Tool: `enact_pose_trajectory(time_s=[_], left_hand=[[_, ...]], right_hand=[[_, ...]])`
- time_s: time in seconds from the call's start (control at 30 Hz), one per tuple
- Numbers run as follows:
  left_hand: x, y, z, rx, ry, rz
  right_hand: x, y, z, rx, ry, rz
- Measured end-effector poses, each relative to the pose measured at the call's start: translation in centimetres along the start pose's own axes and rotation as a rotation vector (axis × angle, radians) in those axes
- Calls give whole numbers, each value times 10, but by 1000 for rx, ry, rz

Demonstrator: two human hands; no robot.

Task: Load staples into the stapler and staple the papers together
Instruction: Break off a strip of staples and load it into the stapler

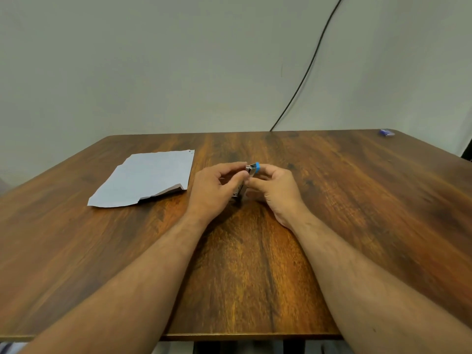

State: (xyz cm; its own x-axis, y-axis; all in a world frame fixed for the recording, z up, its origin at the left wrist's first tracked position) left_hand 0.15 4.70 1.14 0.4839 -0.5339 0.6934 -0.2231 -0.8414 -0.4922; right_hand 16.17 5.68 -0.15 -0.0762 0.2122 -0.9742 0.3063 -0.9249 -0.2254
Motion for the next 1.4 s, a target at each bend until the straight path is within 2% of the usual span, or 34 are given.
enact_pose_trajectory(time_s=[0.1, 0.2, 0.5, 0.7, 0.83, 0.97, 1.17, 1.4], left_hand=[[-5, -2, -2, 16, 73, -27], [-6, -3, -2, -2, 135, -41], [-5, 0, -2, -27, 135, -69], [-6, -2, -1, 22, 125, -104], [-7, -4, -2, 44, 217, -144], [-14, -3, -5, 129, 270, -248], [-17, -3, -7, 86, -45, -399], [-22, -1, -18, 17, -119, -454]], right_hand=[[-2, 1, 3, 22, 223, -60], [-6, 4, 7, 46, 339, -109], [-12, 7, 12, 58, 387, -144], [-12, 9, 10, 146, 515, -166], [-6, 3, 5, 205, 429, -101], [0, -1, -3, 351, 181, -29], [-1, 1, -11, 483, 129, 47], [5, -4, -14, 443, 38, 115]])
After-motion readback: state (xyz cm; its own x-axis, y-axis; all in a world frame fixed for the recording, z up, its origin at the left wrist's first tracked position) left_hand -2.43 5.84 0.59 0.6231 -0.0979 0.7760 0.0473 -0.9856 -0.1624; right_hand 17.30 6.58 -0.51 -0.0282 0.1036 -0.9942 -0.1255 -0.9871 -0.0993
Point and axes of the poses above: each hand's wrist, its own y-axis away from the middle knuckle, its own z-axis out of the palm, x = y × z, the point moved 3 cm from there along -y, towards the middle knuckle, and after that the axes turned 13 degrees about -x, right-handed, at the moved point
